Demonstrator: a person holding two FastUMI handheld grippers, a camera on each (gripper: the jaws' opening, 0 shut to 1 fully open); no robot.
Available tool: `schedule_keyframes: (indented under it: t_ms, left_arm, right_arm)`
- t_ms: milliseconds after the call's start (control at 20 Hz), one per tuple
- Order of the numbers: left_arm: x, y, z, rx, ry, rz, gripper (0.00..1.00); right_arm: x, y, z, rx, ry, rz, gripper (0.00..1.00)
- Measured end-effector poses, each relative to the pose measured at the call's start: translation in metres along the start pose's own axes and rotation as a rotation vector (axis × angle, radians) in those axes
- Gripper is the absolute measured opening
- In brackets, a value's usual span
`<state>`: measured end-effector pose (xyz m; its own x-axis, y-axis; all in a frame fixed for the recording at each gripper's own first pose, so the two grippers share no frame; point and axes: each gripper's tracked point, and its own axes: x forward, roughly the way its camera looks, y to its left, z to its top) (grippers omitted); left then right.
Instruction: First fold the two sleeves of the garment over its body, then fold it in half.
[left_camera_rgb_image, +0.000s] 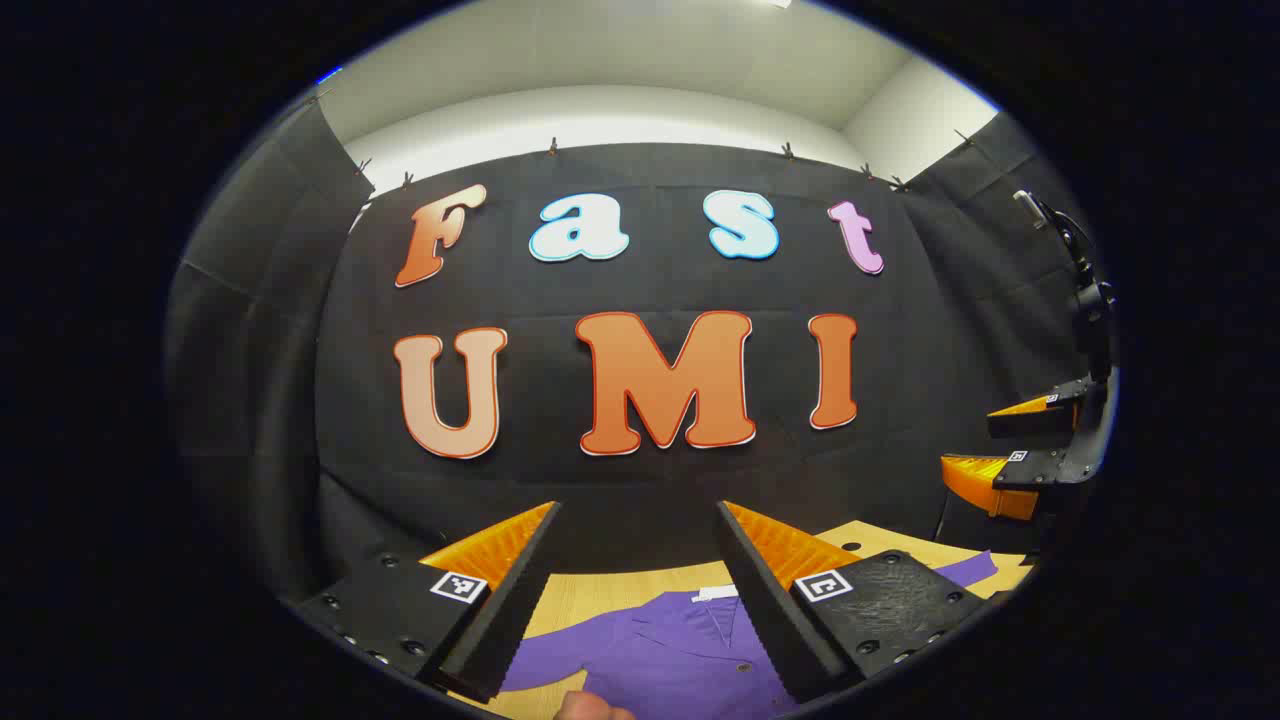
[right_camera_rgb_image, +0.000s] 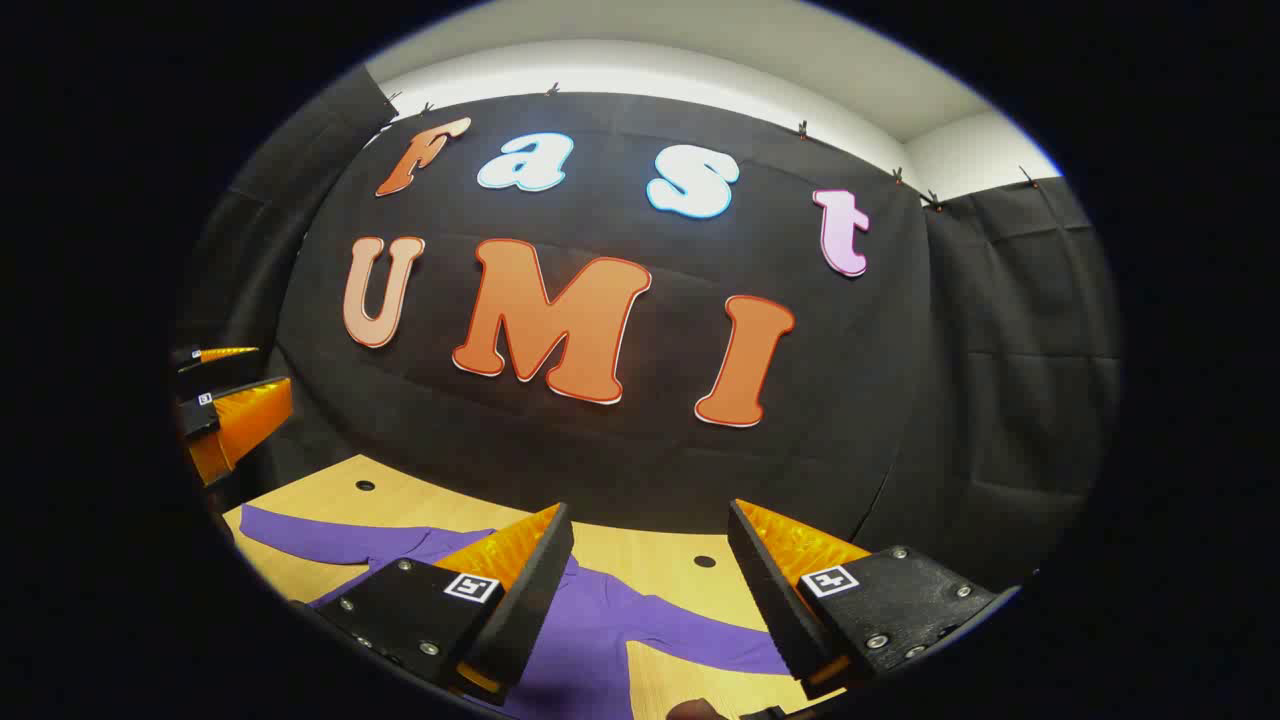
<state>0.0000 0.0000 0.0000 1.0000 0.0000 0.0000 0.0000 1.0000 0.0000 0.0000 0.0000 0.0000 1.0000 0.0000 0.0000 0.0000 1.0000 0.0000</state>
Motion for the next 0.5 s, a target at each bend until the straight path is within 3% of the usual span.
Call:
schedule_keyframes:
  t_ms: [500]
  left_arm:
    - [0.011, -0.001, 0.003, 0.034, -0.005, 0.094, 0.96]
  right_arm:
    - [0.02, -0.001, -0.014, 0.051, 0.011, 0.059, 0.94]
